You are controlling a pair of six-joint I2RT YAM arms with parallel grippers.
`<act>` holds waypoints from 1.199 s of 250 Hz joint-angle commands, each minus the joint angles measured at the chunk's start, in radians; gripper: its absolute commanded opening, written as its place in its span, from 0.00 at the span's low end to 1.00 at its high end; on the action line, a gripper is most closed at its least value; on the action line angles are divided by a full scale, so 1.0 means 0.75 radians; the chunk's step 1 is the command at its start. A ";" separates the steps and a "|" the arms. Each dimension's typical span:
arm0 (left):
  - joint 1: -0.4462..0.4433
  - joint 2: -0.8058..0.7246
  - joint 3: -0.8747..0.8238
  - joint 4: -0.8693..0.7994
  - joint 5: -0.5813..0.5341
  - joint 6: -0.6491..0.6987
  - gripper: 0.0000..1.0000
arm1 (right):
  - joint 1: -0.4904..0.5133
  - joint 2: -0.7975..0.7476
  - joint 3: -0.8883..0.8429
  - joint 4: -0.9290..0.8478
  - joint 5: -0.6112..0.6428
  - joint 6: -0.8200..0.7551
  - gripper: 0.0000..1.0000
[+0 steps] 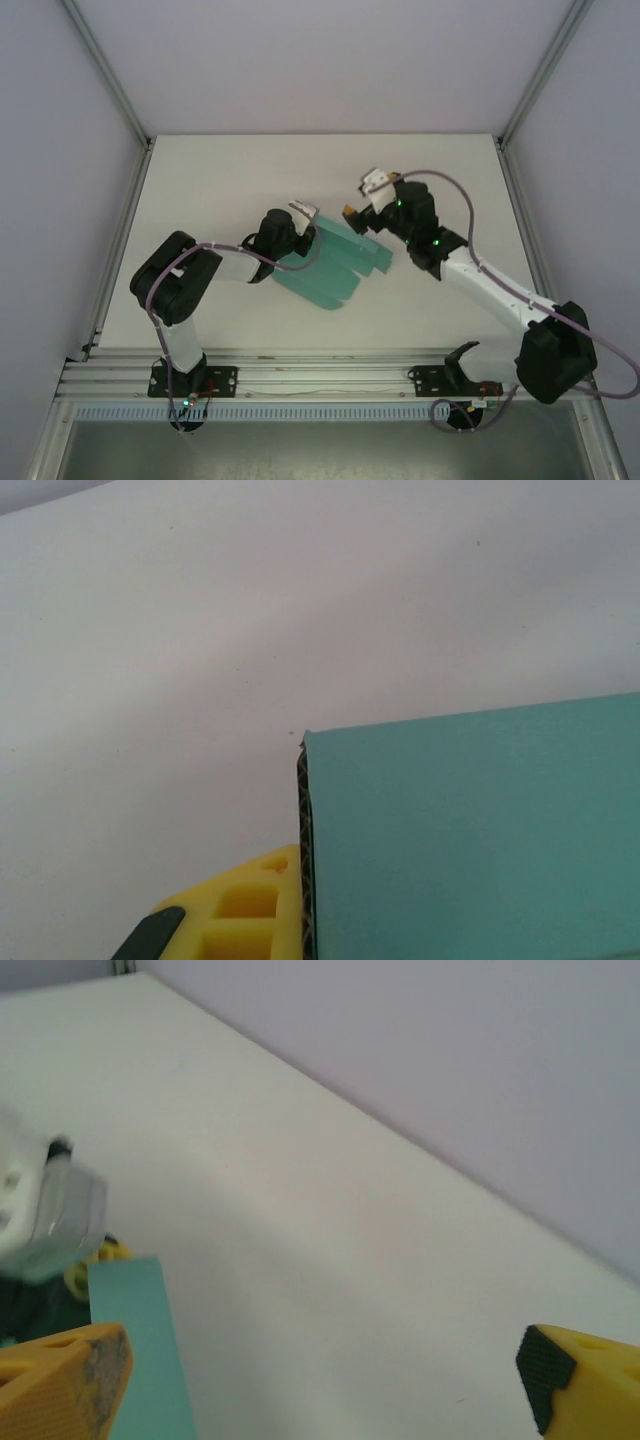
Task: Assemble paper box
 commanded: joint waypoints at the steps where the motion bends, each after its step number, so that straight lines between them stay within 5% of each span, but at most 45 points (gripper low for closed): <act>1: -0.030 0.008 -0.034 0.020 0.014 0.059 0.00 | -0.061 0.175 0.176 -0.338 -0.265 0.325 0.94; 71: -0.045 0.020 -0.063 0.060 0.026 0.043 0.00 | -0.061 0.554 0.514 -0.705 -0.581 0.236 0.82; 155: -0.054 0.038 -0.051 0.031 -0.002 0.037 0.00 | -0.057 0.758 0.530 -0.782 -0.604 0.184 0.73; 179: -0.055 0.031 -0.064 0.029 -0.019 0.013 0.18 | -0.053 0.785 0.495 -0.772 -0.549 0.192 0.72; 201: -0.054 0.016 -0.083 0.030 -0.050 -0.010 0.25 | -0.047 0.799 0.466 -0.757 -0.508 0.200 0.70; 300: -0.043 0.025 -0.080 0.149 -0.098 -0.106 0.26 | -0.039 0.837 0.461 -0.784 -0.504 0.215 0.66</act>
